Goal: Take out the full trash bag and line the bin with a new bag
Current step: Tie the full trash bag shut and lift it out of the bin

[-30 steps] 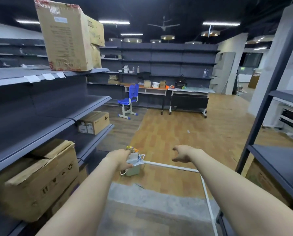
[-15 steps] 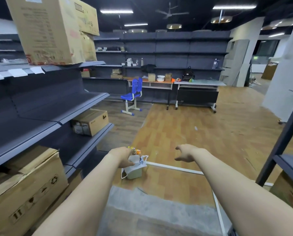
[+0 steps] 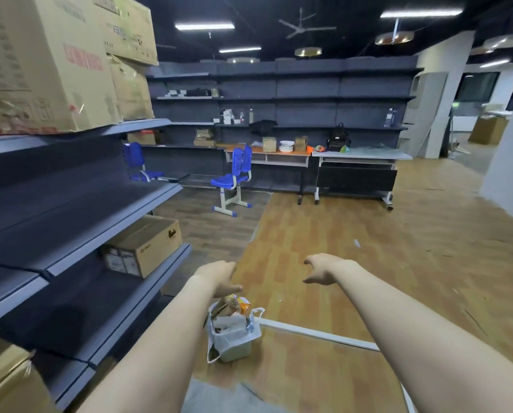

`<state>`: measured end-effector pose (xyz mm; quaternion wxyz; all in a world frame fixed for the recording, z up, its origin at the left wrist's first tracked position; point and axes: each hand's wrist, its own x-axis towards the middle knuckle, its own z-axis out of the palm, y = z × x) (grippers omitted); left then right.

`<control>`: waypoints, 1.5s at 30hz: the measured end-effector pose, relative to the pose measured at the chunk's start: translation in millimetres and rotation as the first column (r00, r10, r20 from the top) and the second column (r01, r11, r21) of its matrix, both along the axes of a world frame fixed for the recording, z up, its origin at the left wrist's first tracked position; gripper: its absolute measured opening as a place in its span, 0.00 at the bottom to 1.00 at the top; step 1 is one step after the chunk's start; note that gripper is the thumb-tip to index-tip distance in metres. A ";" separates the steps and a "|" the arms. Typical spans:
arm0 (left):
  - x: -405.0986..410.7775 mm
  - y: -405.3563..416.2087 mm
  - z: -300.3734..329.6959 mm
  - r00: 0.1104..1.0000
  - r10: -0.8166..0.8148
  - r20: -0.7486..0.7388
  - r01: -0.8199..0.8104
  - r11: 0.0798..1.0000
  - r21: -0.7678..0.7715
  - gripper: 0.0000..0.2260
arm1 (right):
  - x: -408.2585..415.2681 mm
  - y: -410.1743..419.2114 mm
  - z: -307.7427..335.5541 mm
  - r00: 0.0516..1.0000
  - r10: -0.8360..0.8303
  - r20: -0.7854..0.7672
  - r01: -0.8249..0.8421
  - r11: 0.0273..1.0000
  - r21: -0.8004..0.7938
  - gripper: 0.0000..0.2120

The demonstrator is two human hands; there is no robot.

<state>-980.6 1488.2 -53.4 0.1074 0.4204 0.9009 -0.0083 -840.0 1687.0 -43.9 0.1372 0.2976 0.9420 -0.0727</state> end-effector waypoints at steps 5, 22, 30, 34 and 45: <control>-50.4 32.3 -22.5 0.998 0.062 0.033 -0.061 0.998 -0.035 0.27 | -59.7 48.6 -20.4 0.998 0.052 0.041 -0.051 0.999 -0.008 0.31; -197.8 170.6 -130.0 0.898 0.414 0.149 -0.402 0.909 -0.105 0.23 | -306.7 216.7 -119.5 0.854 0.468 0.225 -0.467 0.882 -0.064 0.30; -244.0 180.6 -212.5 0.894 0.419 0.157 -0.395 0.904 -0.162 0.22 | -372.2 222.8 -221.4 0.820 0.526 0.224 -0.497 0.850 -0.175 0.28; -268.7 173.5 -293.5 0.914 0.387 0.121 -0.361 0.913 -0.191 0.20 | -394.3 216.7 -307.2 0.818 0.525 0.234 -0.482 0.848 -0.221 0.27; -301.4 175.3 -561.5 0.944 0.331 0.009 -0.322 0.925 -0.201 0.21 | -420.8 225.3 -560.9 0.810 0.556 0.187 -0.522 0.829 -0.201 0.25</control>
